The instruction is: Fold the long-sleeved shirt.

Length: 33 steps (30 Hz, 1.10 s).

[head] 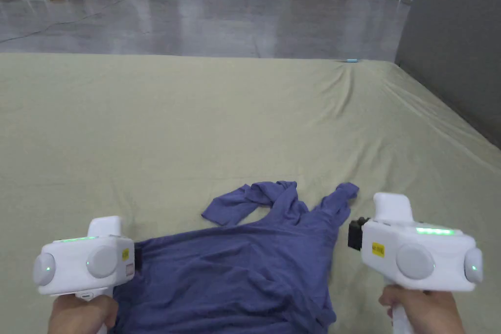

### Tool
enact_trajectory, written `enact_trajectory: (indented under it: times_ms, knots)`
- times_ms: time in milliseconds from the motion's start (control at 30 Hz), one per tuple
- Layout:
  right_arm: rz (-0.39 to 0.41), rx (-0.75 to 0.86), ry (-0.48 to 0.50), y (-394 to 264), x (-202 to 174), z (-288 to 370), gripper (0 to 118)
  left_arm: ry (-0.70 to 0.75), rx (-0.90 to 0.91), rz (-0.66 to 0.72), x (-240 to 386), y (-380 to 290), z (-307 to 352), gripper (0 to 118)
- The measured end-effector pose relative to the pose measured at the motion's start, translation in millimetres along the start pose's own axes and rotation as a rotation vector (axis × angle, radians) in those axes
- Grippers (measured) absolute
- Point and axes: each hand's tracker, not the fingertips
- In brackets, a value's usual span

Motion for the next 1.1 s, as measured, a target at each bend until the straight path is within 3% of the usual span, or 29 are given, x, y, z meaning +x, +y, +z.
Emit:
enact_trajectory:
  times_ms: [133,267,300,333,367,400,433,633,867,1100]
  knots:
    - [0.012,-0.141,0.041,43.0,4.6,-65.6,81,-0.015,0.026,-0.011,6.7,0.7,29.8,1]
    - [0.057,-0.307,0.002,51.1,-3.5,-126.3,81,-0.037,0.028,0.010,5.9,8.7,42.9,1]
    - [0.065,-0.357,-0.008,48.2,-5.7,-139.8,76,-0.041,0.028,0.013,5.4,11.8,44.4,1]
    - [0.067,-0.397,-0.005,44.2,-7.1,-150.1,50,-0.042,0.030,0.011,4.8,15.2,44.7,1]
    - [0.068,-0.439,-0.011,38.4,-9.1,-159.2,33,-0.039,0.031,0.010,6.4,14.7,46.7,1]
    - [0.074,-0.470,-0.014,31.3,-12.6,-164.9,28,-0.037,0.031,0.009,7.7,14.2,48.6,1]
    - [0.056,-0.474,0.027,25.7,-13.2,-165.3,4,-0.037,0.029,0.007,8.6,13.6,50.0,1]
    - [0.067,-0.375,0.025,46.1,-19.2,-123.6,4,-0.051,0.063,0.014,-7.8,37.2,40.4,1]
    - [0.064,-0.085,0.156,123.1,-20.7,-24.0,4,-0.150,0.312,0.047,-12.3,98.2,127.1,1]
    - [0.089,0.143,0.238,238.9,-44.8,66.5,4,-0.283,0.522,0.122,-15.4,205.7,217.5,1]
